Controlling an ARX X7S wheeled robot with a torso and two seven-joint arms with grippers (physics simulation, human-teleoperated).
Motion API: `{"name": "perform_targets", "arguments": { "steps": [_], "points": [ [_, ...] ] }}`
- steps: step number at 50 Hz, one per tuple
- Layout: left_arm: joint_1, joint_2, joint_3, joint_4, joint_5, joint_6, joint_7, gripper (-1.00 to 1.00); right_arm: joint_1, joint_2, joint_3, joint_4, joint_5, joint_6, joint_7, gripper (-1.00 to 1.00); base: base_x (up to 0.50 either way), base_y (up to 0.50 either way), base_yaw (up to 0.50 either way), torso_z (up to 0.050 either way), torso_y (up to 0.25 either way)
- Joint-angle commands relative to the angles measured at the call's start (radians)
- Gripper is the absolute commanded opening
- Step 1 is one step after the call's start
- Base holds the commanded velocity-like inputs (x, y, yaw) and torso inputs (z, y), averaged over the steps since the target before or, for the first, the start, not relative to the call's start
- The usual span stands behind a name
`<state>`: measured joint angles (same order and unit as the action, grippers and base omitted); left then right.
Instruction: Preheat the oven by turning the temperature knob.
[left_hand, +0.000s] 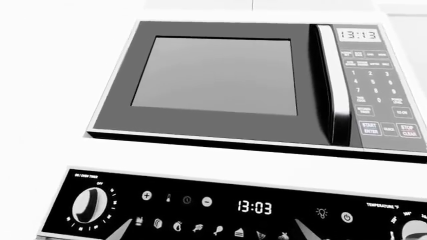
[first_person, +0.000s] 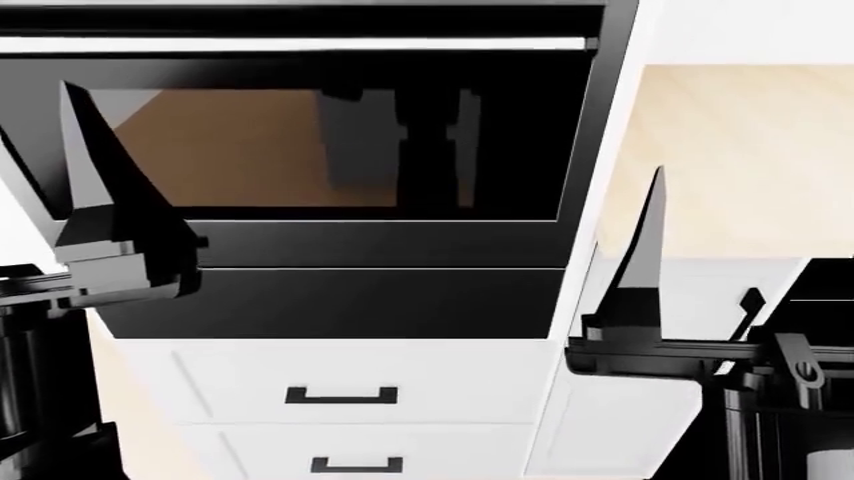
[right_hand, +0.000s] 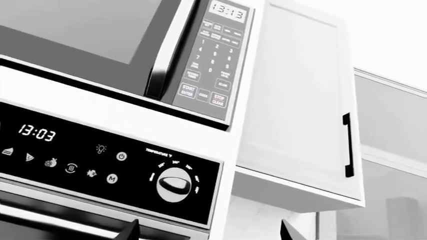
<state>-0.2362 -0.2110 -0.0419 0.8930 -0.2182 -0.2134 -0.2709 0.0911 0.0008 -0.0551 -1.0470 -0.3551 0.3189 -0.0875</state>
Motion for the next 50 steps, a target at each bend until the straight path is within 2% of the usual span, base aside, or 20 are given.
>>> {"name": "perform_targets", "arguments": {
  "steps": [1, 10, 14, 50],
  "points": [
    [0.004, -0.01, 0.001, 0.012, -0.012, -0.004, -0.009, 1.0, -0.005, 0.0, -0.001, 0.0, 0.007, -0.003, 0.002, 1.0, 0.2, 0.0, 0.0, 0.0, 0.0],
    [-0.003, -0.015, -0.002, 0.008, -0.02, -0.002, -0.018, 1.0, -0.025, 0.0, -0.022, 0.0, 0.014, -0.021, -0.03, 1.0, 0.02, 0.0, 0.0, 0.0, 0.0],
    [0.027, -0.029, 0.006, 0.006, -0.07, 0.056, 0.033, 1.0, -0.023, 0.0, -0.025, 0.0, 0.015, -0.018, -0.031, 1.0, 0.0, 0.0, 0.0, 0.013, 0.0],
    [0.028, -0.057, 0.013, 0.028, -0.066, 0.056, 0.0, 1.0, -0.035, 0.0, -0.042, 0.0, -0.007, -0.049, -0.028, 1.0, 0.0, 0.0, 0.0, 0.049, 0.005]
  ]
}}
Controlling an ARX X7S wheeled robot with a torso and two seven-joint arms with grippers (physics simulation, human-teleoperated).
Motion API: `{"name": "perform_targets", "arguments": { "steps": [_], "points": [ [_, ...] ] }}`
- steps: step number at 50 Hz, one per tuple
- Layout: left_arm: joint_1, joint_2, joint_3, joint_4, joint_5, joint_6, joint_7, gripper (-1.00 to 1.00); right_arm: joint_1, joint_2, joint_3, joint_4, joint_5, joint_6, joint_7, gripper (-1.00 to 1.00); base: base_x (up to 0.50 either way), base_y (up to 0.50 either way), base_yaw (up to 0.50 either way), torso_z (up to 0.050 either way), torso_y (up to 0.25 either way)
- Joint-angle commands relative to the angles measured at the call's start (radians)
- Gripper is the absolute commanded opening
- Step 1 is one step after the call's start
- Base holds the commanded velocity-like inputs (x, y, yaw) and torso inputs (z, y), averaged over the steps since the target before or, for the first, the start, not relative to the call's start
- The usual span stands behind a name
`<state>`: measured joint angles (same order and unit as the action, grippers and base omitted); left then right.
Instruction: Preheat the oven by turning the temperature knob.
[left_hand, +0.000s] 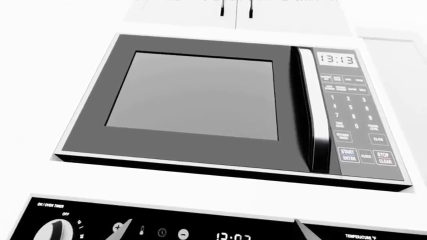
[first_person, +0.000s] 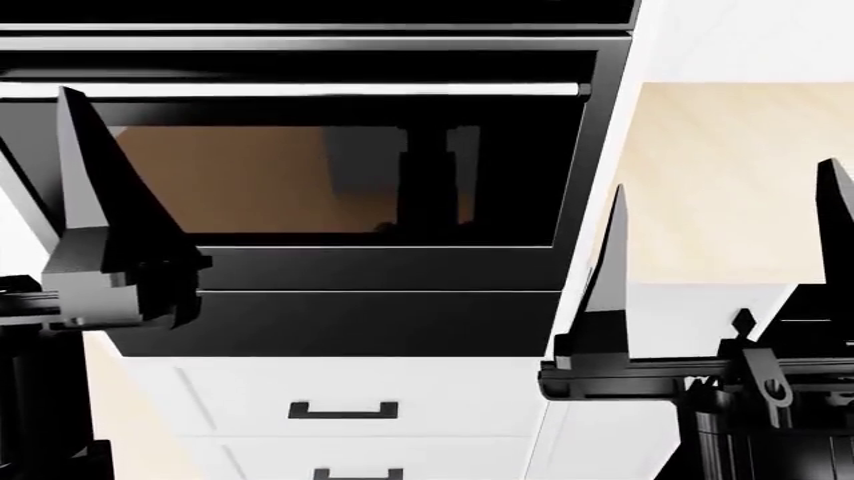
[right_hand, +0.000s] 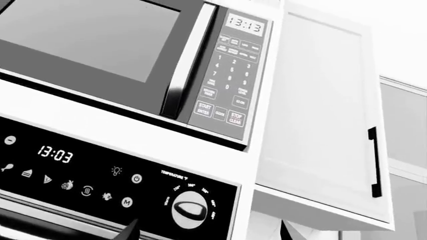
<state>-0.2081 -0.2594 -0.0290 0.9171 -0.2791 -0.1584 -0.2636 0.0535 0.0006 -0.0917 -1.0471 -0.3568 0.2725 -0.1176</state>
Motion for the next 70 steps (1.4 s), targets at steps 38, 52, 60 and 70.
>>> {"name": "perform_targets", "arguments": {
  "steps": [38, 52, 60, 70],
  "points": [
    [-0.024, -0.034, -0.01, 0.017, -0.024, -0.058, -0.069, 1.0, 0.585, 0.0, -0.153, 0.0, -0.584, 0.559, -0.426, 1.0, 0.0, 0.0, 0.0, 0.028, 0.001],
    [-0.025, -0.041, -0.001, 0.014, -0.018, -0.054, -0.078, 1.0, 0.751, 0.113, -0.229, 0.14, -0.868, 0.665, -0.695, 1.0, 0.0, 0.0, 0.0, 0.014, 0.0],
    [-0.025, -0.046, 0.001, 0.015, -0.02, -0.055, -0.084, 1.0, 0.8, 0.184, -0.287, 0.221, -0.959, 0.638, -0.861, 1.0, 0.0, 0.0, 0.0, 0.013, 0.0],
    [-0.024, -0.051, 0.005, 0.014, -0.02, -0.053, -0.09, 1.0, 0.931, 0.218, -0.349, 0.31, -1.029, 0.586, -1.033, 1.0, 0.0, 0.0, 0.0, 0.013, 0.0]
  ]
}}
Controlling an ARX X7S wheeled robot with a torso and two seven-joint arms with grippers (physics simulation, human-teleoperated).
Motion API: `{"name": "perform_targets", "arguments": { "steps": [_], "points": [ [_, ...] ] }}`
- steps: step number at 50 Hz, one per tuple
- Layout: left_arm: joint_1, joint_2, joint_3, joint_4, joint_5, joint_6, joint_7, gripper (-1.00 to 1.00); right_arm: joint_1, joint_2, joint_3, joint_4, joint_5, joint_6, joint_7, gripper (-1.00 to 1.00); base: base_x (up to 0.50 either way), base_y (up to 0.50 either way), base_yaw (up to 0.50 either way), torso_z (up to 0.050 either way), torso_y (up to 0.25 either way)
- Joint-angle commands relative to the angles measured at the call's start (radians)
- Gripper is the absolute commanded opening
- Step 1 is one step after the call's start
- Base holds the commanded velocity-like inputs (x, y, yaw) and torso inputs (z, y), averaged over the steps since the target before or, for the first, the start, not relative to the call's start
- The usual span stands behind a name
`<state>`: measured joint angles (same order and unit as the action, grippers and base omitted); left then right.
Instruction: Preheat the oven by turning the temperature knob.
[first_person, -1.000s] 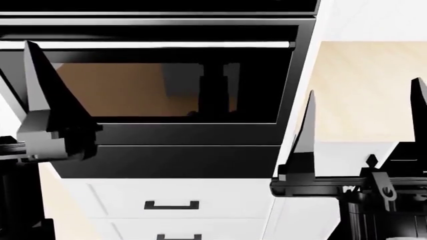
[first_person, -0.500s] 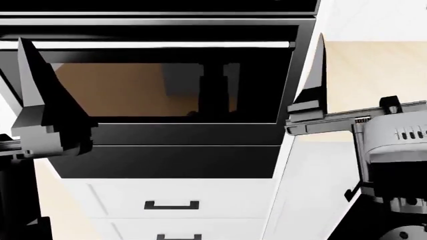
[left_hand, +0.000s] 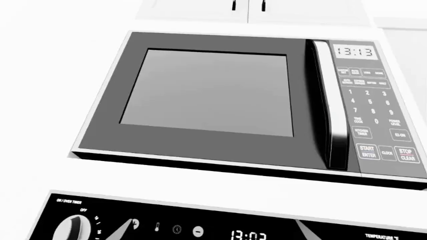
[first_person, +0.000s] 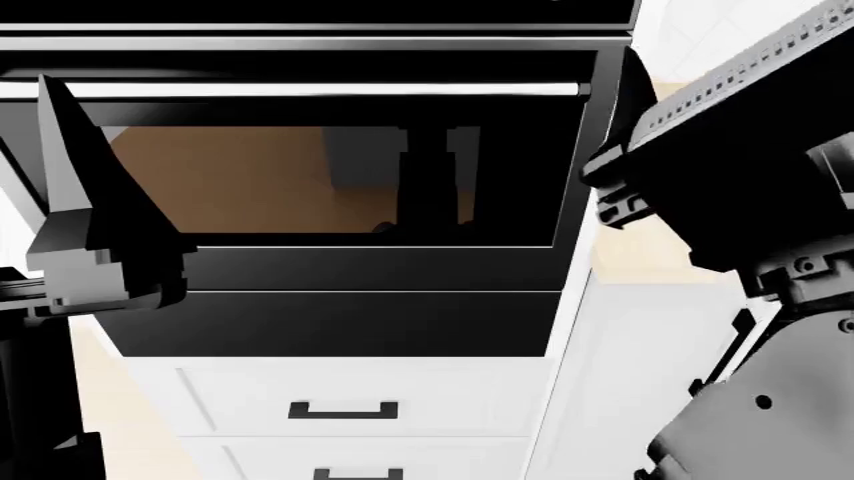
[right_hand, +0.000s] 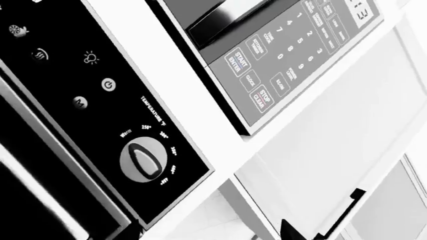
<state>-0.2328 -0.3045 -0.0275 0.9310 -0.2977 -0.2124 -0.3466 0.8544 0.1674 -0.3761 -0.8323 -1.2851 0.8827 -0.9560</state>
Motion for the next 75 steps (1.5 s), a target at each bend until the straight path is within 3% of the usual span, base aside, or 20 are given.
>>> {"name": "perform_targets", "arguments": {
  "steps": [1, 25, 44, 75],
  "points": [
    [0.0, -0.006, 0.003, 0.0, -0.002, 0.002, -0.007, 1.0, 0.137, 0.055, -0.067, 0.099, -0.101, -0.028, -0.2, 1.0, 0.0, 0.0, 0.0, 0.013, 0.0],
    [0.001, -0.018, 0.012, -0.005, -0.006, 0.007, -0.02, 1.0, 0.317, 0.15, -0.095, 0.347, -0.057, -0.127, -0.253, 1.0, 0.0, 0.0, 0.0, 0.012, 0.0],
    [0.0, -0.027, 0.017, -0.011, -0.013, 0.009, -0.028, 1.0, 0.448, 0.138, -0.172, 0.435, -0.073, -0.197, -0.325, 1.0, 0.0, 0.0, 0.0, 0.012, 0.0],
    [-0.001, -0.042, 0.026, -0.009, -0.016, 0.012, -0.045, 1.0, 0.495, 0.1, -0.228, 0.48, -0.046, -0.228, -0.335, 1.0, 0.0, 0.0, 0.0, 0.011, 0.0]
  ]
}}
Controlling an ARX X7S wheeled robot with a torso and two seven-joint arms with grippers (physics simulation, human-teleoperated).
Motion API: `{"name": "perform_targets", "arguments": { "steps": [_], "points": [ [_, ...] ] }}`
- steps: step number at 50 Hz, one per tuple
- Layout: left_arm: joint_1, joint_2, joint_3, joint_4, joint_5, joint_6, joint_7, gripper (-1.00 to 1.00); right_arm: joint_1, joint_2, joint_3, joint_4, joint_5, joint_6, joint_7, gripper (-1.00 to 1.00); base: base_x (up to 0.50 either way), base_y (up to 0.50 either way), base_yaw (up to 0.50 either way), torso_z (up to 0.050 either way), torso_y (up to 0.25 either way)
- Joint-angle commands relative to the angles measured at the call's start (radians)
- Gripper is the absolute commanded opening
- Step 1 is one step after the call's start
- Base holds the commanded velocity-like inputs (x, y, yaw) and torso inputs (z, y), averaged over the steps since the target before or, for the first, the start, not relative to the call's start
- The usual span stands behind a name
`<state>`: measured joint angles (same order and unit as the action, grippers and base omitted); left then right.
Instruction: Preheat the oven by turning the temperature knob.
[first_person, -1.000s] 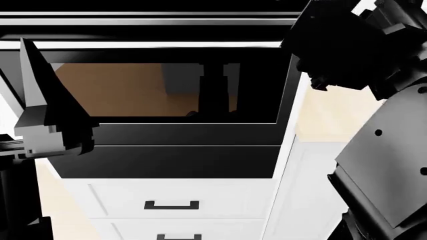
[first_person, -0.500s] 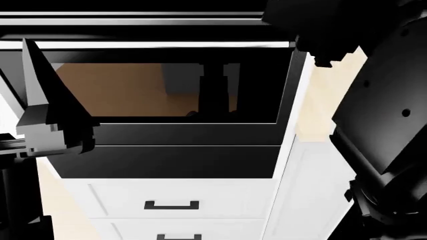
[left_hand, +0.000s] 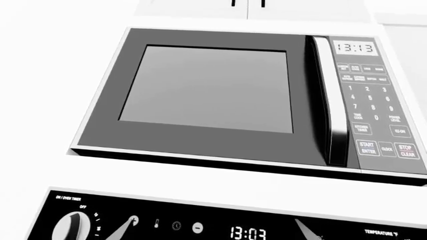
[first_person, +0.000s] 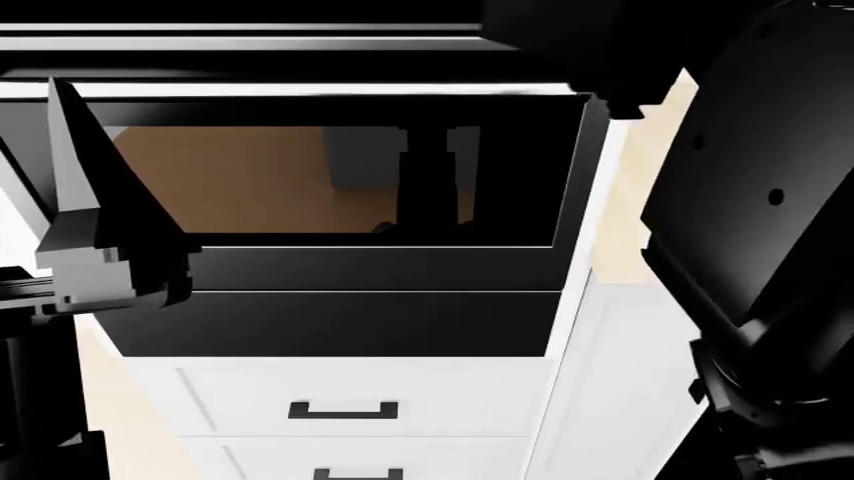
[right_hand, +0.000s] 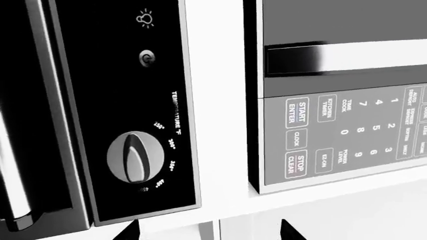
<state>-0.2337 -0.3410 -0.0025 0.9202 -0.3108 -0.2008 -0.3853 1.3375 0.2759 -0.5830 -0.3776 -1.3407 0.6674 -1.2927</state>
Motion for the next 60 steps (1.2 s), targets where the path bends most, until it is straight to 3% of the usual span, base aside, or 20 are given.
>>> {"name": "perform_targets", "arguments": {
  "steps": [1, 25, 60],
  "points": [
    [0.0, -0.006, 0.001, 0.002, -0.004, 0.001, -0.006, 1.0, 0.011, -0.01, -0.022, 0.027, 0.01, -0.014, 0.003, 1.0, 0.0, 0.0, 0.0, 0.011, 0.0],
    [-0.002, -0.017, 0.002, -0.003, -0.014, 0.007, -0.016, 1.0, -0.013, -0.025, -0.004, 0.152, 0.131, -0.05, 0.167, 1.0, 0.0, 0.0, 0.0, 0.011, 0.0],
    [-0.001, -0.032, 0.002, -0.007, -0.026, 0.014, -0.032, 1.0, -0.022, -0.004, 0.022, 0.271, 0.182, -0.041, 0.231, 1.0, 0.0, 0.0, 0.0, 0.011, 0.0]
  ]
}}
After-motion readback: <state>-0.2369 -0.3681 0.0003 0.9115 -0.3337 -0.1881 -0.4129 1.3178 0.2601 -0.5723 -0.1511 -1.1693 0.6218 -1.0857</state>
